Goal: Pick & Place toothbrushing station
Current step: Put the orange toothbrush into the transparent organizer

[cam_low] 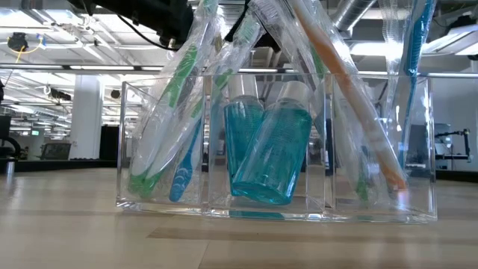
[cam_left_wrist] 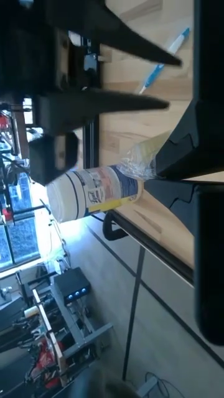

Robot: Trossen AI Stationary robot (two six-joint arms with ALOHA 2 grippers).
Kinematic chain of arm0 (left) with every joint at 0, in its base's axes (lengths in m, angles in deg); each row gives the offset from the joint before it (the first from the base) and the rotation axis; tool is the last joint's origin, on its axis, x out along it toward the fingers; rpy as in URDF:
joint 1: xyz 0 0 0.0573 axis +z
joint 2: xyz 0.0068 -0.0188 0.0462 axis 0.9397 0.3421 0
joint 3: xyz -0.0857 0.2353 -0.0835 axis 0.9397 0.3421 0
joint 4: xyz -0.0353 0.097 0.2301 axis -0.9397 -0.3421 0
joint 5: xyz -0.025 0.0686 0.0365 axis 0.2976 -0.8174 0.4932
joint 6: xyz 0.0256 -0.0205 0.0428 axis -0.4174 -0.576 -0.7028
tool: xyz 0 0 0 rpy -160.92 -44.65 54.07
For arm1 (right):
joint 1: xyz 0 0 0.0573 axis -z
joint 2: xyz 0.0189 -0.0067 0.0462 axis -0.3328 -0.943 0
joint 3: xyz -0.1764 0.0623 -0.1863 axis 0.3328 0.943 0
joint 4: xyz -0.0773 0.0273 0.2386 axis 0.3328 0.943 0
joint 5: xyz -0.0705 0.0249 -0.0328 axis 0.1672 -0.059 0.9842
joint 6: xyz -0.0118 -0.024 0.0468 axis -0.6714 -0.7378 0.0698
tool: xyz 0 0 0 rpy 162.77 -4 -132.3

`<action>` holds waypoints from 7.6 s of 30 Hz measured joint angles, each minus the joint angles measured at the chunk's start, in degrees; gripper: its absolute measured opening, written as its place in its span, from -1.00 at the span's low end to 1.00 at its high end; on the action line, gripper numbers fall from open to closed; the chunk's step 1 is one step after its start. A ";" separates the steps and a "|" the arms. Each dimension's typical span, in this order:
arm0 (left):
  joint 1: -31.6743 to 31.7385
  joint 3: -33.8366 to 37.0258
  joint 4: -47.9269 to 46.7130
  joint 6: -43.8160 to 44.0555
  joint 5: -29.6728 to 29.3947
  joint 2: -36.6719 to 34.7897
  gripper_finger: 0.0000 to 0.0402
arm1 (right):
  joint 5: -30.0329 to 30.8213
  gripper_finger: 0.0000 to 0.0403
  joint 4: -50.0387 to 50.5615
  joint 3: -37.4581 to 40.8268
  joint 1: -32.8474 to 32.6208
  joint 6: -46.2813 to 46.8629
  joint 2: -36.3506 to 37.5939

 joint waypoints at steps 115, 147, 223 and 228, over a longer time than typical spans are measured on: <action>-3.77 5.16 2.62 3.33 -5.61 -2.14 -0.86 | 10.78 -1.00 -1.63 20.18 -22.39 11.08 20.34; -5.99 5.44 2.81 3.79 -3.13 -2.12 -0.89 | 12.09 -1.00 -8.35 21.19 -32.57 16.74 11.42; -5.98 5.42 2.81 6.15 -3.15 -2.12 -0.89 | 9.81 -0.61 -18.37 25.28 -33.73 18.05 4.14; -5.98 5.42 2.81 6.15 -3.14 -2.12 -0.89 | 9.19 -0.50 -17.92 25.25 -33.75 18.04 5.59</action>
